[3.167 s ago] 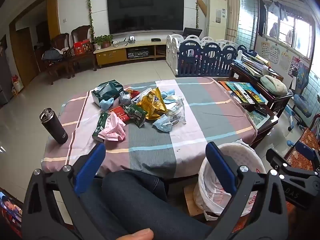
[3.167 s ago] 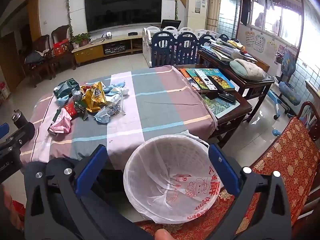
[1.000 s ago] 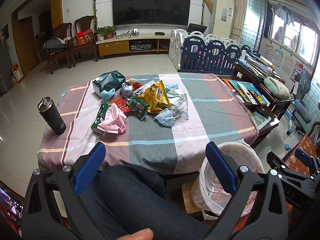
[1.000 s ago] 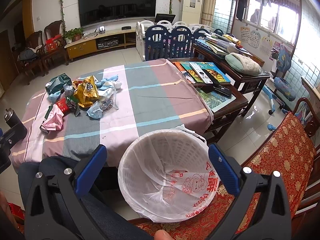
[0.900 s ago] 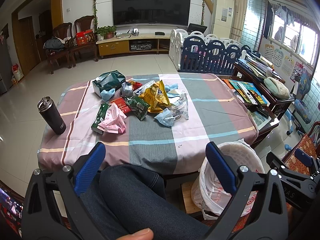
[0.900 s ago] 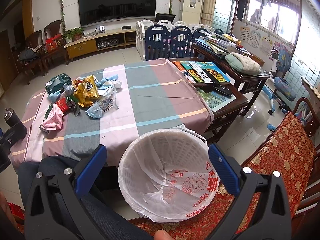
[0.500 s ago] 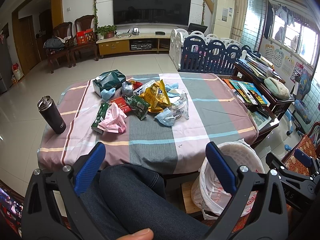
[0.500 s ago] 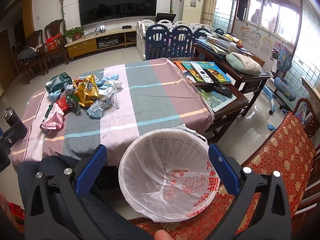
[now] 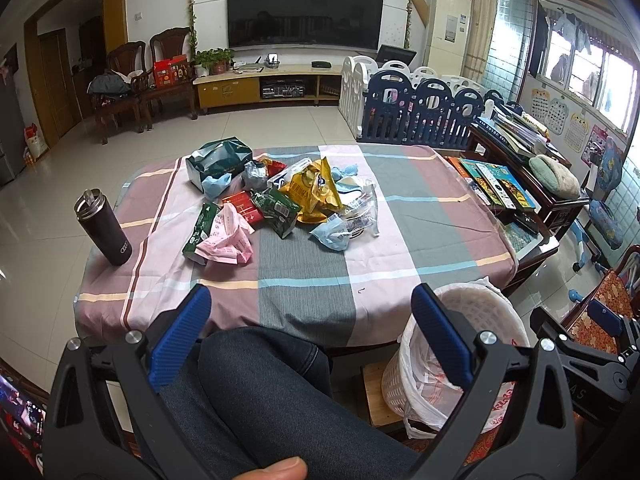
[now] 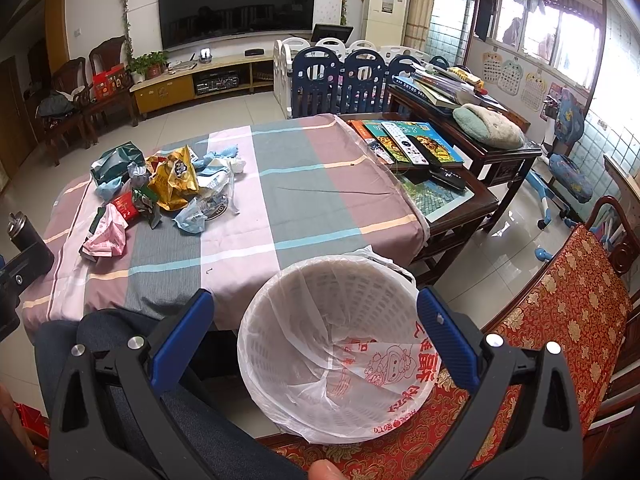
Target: Collect trash
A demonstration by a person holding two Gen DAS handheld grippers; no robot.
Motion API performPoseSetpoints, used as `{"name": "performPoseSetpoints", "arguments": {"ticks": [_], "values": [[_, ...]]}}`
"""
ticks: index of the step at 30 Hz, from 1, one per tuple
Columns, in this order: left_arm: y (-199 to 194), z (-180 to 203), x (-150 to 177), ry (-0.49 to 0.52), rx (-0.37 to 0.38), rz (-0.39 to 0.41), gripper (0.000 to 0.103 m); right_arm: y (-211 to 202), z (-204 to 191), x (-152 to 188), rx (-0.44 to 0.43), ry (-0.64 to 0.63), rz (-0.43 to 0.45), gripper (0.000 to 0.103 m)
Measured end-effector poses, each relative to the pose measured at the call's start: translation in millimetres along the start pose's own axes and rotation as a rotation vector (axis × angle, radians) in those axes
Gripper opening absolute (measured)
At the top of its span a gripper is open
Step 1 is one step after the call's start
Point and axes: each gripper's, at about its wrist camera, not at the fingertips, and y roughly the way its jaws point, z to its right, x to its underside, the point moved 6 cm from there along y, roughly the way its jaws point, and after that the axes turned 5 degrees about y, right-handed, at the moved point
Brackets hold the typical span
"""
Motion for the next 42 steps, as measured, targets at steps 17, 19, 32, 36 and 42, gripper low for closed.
{"name": "performPoseSetpoints", "arguments": {"ticks": [17,19,32,36,42], "values": [[0.1,-0.9,3.4,-0.002,0.000,-0.003,0.100,2.6,-3.8,4.7,-0.001,-0.003,-0.007,0.100],[-0.3,-0.5,4.0,-0.003,0.001,-0.003,0.100,2.8,-5.2,5.8,0.000,-0.004,-0.007,0.100],[0.6,-1.8,1.7,-0.004,0.002,-0.005,0.100,3.2,-5.4,4.1,0.000,-0.004,-0.009,0.100],[0.6,-1.8,4.9,-0.007,0.002,-0.007,0.100,3.2,-5.6,3.4,0.000,-0.004,-0.009,0.100],[2.9,-4.0,8.9,-0.008,0.002,-0.010,0.100,3.4,-5.6,3.7,0.001,-0.005,-0.010,0.100]]}}
